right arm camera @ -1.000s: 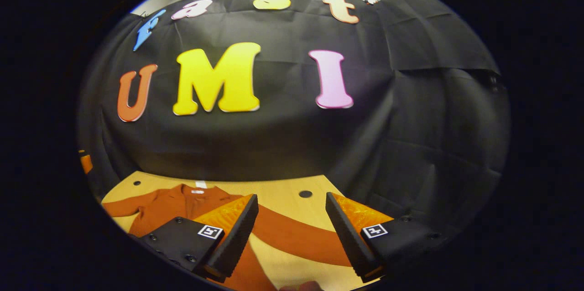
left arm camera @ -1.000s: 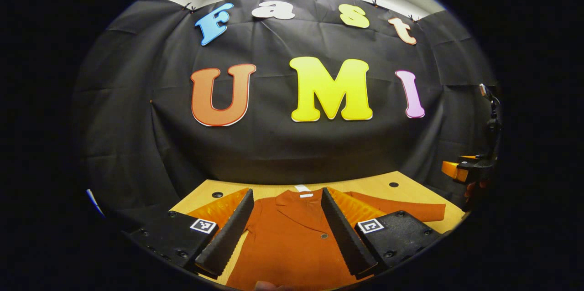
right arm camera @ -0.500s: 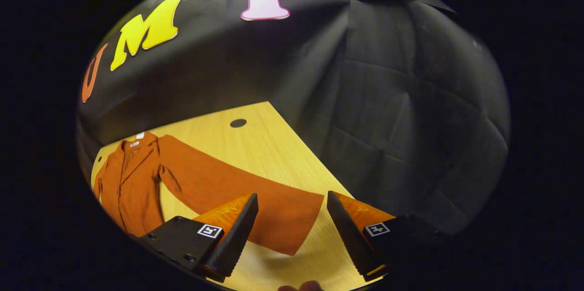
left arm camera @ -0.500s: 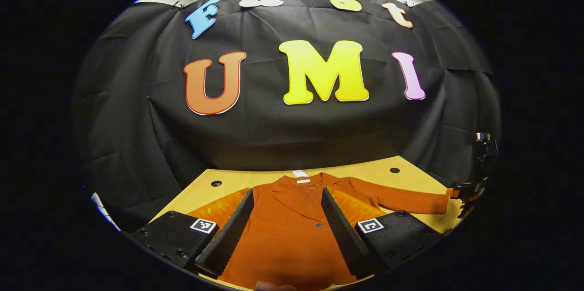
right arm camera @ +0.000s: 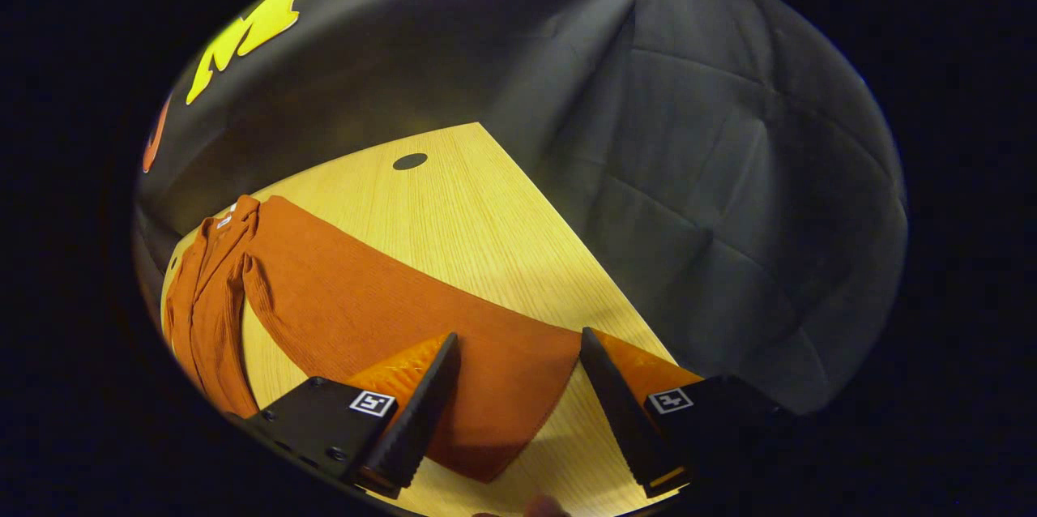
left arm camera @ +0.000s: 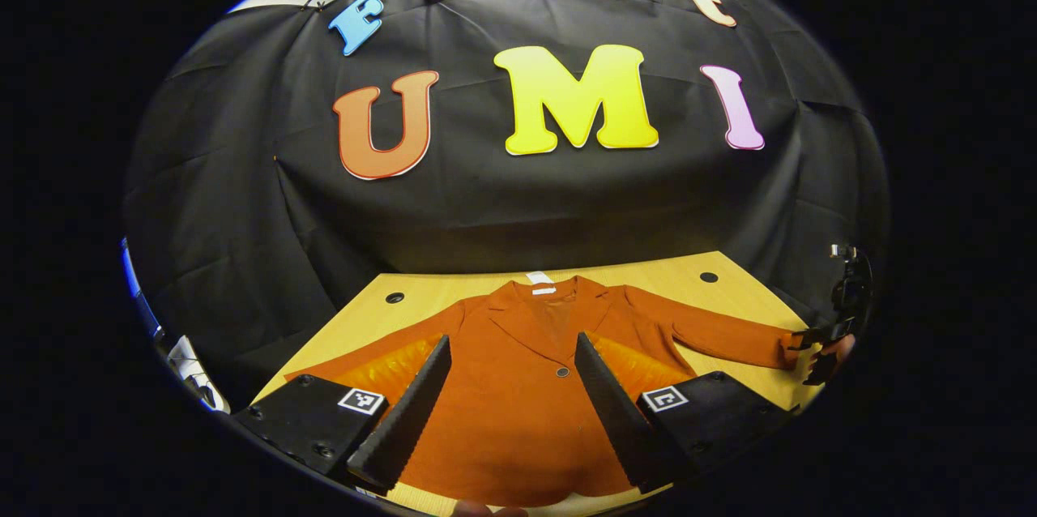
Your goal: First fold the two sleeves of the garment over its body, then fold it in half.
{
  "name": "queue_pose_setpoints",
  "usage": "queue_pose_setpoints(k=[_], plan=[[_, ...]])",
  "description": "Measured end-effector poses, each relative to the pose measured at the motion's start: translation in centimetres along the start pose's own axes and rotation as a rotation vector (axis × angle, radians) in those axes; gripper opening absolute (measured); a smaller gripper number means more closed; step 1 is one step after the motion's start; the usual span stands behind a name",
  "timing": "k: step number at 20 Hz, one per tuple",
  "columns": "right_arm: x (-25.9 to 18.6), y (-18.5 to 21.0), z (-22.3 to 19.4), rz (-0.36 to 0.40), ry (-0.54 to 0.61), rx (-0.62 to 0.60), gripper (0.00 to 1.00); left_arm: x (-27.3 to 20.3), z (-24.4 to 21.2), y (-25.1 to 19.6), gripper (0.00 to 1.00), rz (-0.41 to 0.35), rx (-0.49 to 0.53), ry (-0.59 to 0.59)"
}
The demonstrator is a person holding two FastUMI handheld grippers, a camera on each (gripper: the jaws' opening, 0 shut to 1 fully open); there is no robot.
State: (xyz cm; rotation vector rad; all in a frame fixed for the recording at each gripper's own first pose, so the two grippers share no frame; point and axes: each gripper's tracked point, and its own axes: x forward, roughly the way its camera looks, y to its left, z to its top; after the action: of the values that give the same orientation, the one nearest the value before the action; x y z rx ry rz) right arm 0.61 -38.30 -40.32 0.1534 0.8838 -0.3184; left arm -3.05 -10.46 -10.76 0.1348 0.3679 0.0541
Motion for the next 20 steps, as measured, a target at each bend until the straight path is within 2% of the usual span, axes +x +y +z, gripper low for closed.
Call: queue_pose_setpoints(k=[3, 6, 8, 9, 10, 15, 17, 20], plan=[[0.2, -0.6, 0.3, 0.008, -0.007, 0.005, 0.80, -0.1, 0.9, -0.5, 0.99, -0.001, 0.021, -0.020], [0.3, -0.2, 0.4, 0.056, -0.002, 0.045, 0.40, 0.2, 0.2, -0.8, 0.99, -0.020, -0.003, 0.008], [0.4, -0.1, 0.5, 0.060, 0.012, 0.042, 0.10, 0.1, 0.3, -0.4, 0.99, -0.016, -0.014, 0.010], [0.7, 0.0, 0.5, 0.051, 0.016, 0.015, 0.10, 0.1, 0.6, -0.2, 0.99, -0.012, -0.017, 0.001], [0.6, 0.1, 0.6, 0.038, 0.016, -0.009, 0.01, 0.2, 0.8, 0.2, 0.99, -0.007, -0.015, -0.007], [-0.7, 1.7, 1.8, 0.035, 0.015, -0.047, 0.01, -0.2, 1.0, 2.5, 0.99, 0.021, -0.012, -0.039], [-2.0, 3.3, 3.1, 0.065, 0.002, -0.034, 0.01, -0.3, 0.6, 3.4, 0.99, 0.021, -0.025, -0.037], [-4.1, 5.2, 6.4, 0.070, -0.057, -0.032, 0.01, -0.1, 0.0, 5.4, 0.99, 0.036, -0.058, -0.034]])
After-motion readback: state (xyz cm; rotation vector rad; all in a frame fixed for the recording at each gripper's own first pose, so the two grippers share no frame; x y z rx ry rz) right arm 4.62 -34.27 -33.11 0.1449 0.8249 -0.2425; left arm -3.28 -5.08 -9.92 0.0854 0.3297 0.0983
